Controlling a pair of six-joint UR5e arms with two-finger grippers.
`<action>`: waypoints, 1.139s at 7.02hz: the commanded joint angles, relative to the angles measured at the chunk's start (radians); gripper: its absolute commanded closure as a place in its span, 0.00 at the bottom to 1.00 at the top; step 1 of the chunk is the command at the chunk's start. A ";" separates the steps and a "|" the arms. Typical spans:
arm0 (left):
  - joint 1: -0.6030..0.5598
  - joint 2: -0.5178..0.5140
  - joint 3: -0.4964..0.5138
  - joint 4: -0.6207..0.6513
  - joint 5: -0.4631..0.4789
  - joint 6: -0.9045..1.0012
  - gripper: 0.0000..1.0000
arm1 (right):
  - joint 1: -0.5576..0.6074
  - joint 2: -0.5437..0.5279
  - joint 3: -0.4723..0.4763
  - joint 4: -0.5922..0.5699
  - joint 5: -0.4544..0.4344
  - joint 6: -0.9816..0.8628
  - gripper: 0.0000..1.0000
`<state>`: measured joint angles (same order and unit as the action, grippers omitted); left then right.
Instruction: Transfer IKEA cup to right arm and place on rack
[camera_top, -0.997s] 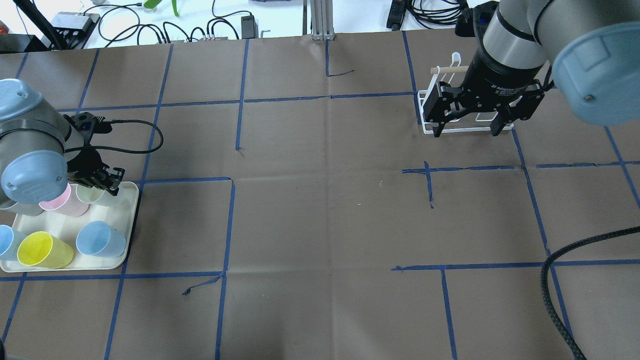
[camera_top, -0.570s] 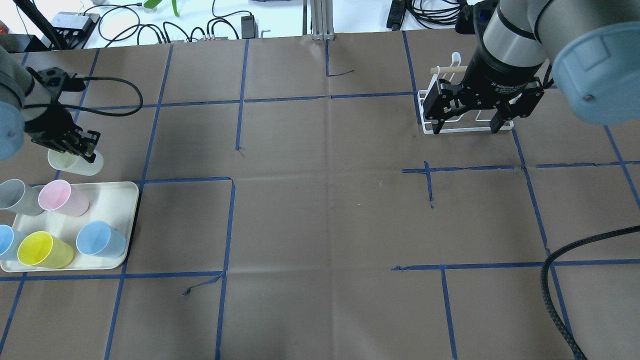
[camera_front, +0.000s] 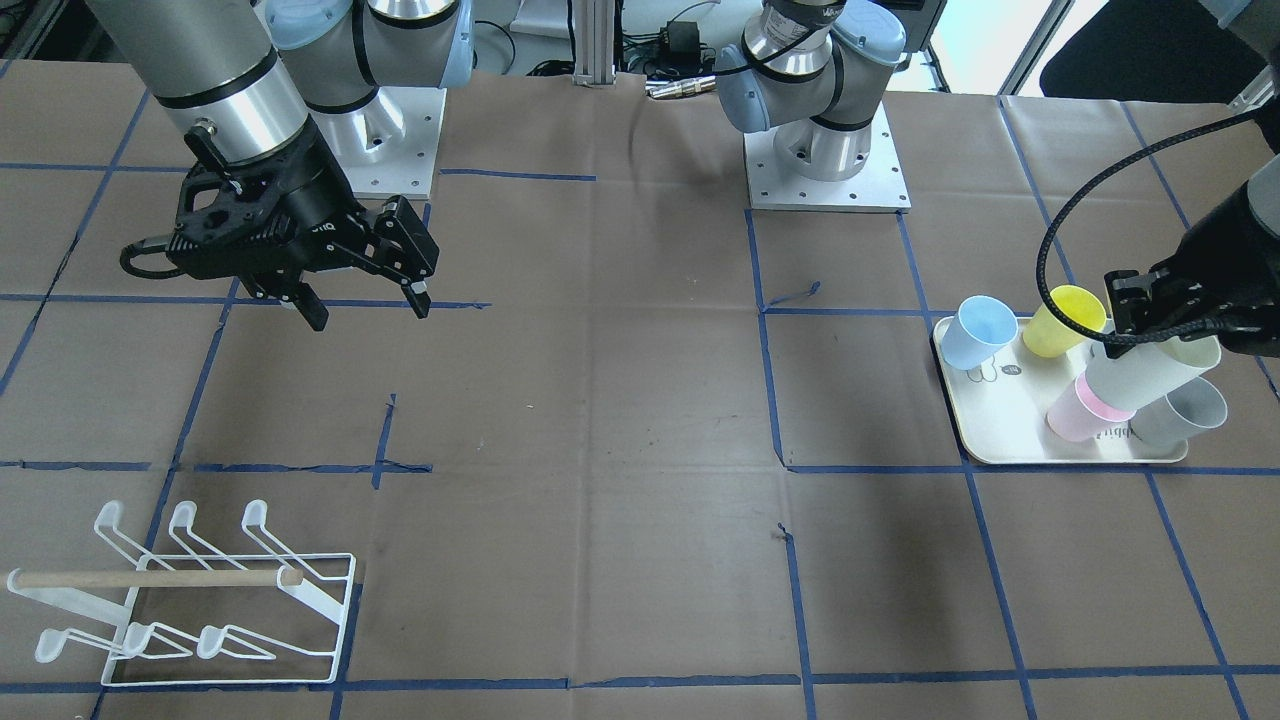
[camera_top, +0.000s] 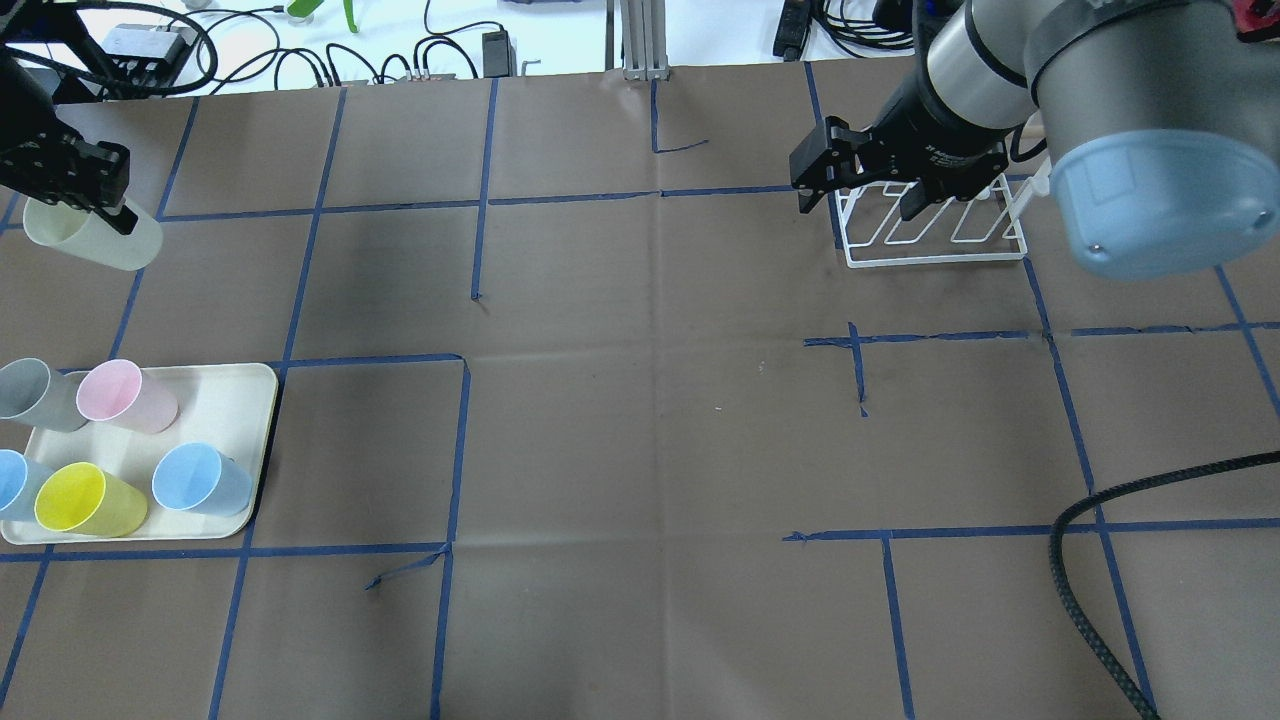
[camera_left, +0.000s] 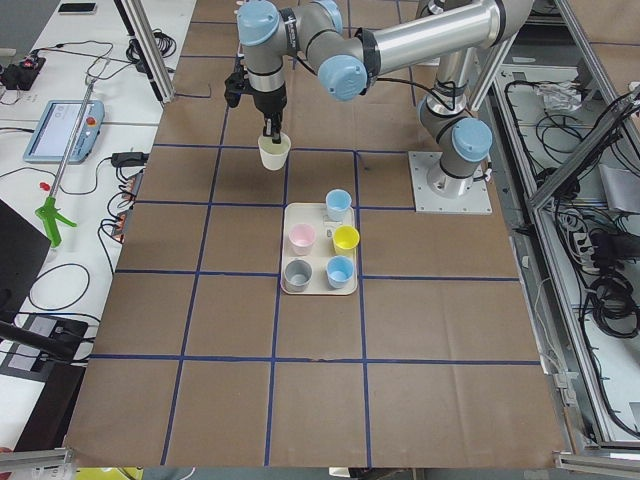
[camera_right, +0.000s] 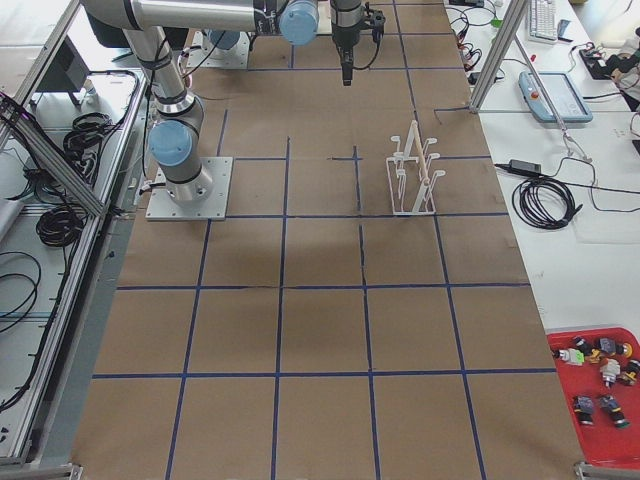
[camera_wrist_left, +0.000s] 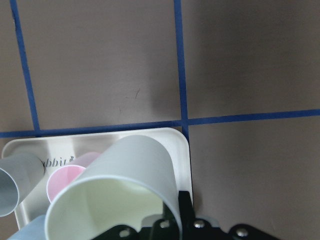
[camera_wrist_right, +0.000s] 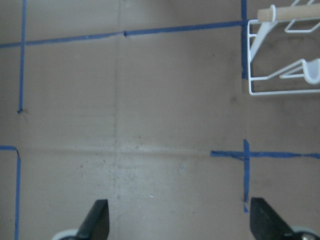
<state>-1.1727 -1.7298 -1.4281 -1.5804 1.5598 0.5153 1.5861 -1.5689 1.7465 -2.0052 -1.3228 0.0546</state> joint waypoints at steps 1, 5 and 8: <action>-0.047 -0.025 -0.007 0.102 -0.103 0.018 1.00 | 0.000 0.007 0.137 -0.319 0.130 0.139 0.00; -0.094 0.007 -0.327 0.694 -0.411 0.045 1.00 | 0.000 0.075 0.326 -0.819 0.371 0.732 0.00; -0.125 -0.016 -0.584 1.249 -0.689 0.054 1.00 | 0.002 0.082 0.462 -1.272 0.445 1.162 0.01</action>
<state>-1.2866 -1.7241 -1.9219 -0.5563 0.9969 0.5690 1.5871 -1.4929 2.1574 -3.1023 -0.8903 1.0636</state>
